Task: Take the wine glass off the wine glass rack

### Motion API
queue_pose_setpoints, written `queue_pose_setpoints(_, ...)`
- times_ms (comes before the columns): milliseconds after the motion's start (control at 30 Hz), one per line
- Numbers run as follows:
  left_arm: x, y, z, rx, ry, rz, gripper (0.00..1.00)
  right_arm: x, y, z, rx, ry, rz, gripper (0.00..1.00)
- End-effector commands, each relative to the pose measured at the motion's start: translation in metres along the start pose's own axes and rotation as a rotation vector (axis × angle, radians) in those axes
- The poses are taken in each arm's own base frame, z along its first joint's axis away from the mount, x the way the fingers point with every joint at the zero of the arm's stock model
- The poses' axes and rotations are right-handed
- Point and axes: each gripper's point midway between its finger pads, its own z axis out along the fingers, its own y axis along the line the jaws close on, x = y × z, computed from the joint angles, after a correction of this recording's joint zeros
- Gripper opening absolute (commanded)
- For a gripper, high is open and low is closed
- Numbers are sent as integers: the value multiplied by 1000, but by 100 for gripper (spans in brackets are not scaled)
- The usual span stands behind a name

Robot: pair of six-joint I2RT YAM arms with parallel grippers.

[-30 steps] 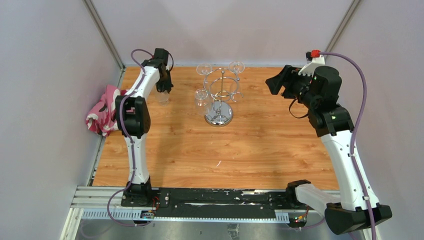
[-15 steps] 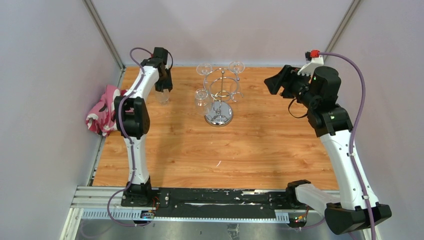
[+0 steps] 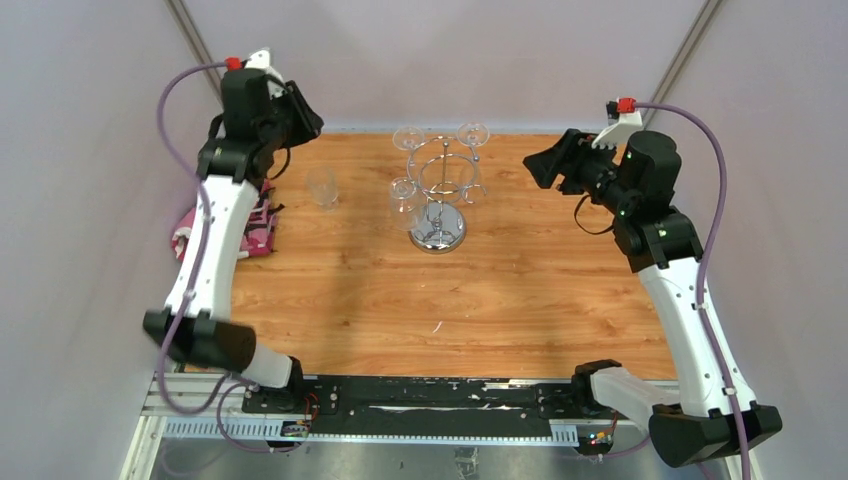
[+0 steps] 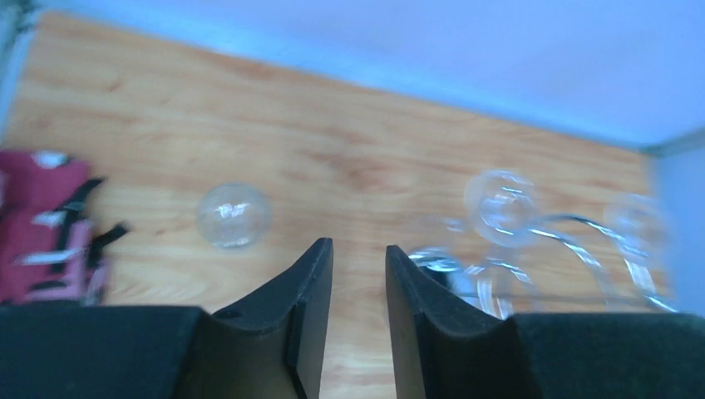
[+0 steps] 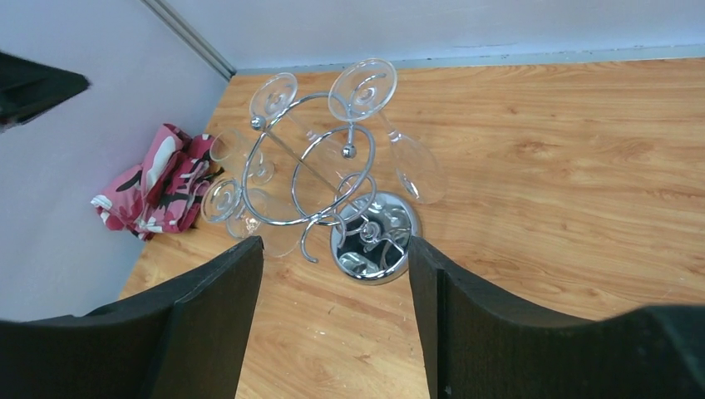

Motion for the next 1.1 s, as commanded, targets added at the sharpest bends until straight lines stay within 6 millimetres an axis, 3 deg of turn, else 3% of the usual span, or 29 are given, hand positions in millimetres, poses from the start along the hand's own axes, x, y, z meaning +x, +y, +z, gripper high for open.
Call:
queue_pose_setpoints(0,-4,-87,-66,484,-142,-181,35,-5,10,5,-72,8,-12,68)
queue_pose_setpoints(100,20,-114,-96,633,-145,-258,43,-8,17,8,-107,26,-30,69)
queue_pose_setpoints(200,45,-124,-105,713,-102,-318,46,-8,23,9,-135,41,-41,70)
queue_pose_setpoints(433,101,-121,-79,706,11,-457,47,1,31,10,-164,59,-57,71)
queue_pose_setpoints(1067,131,-120,-35,650,95,-466,47,5,22,8,-121,42,-62,72)
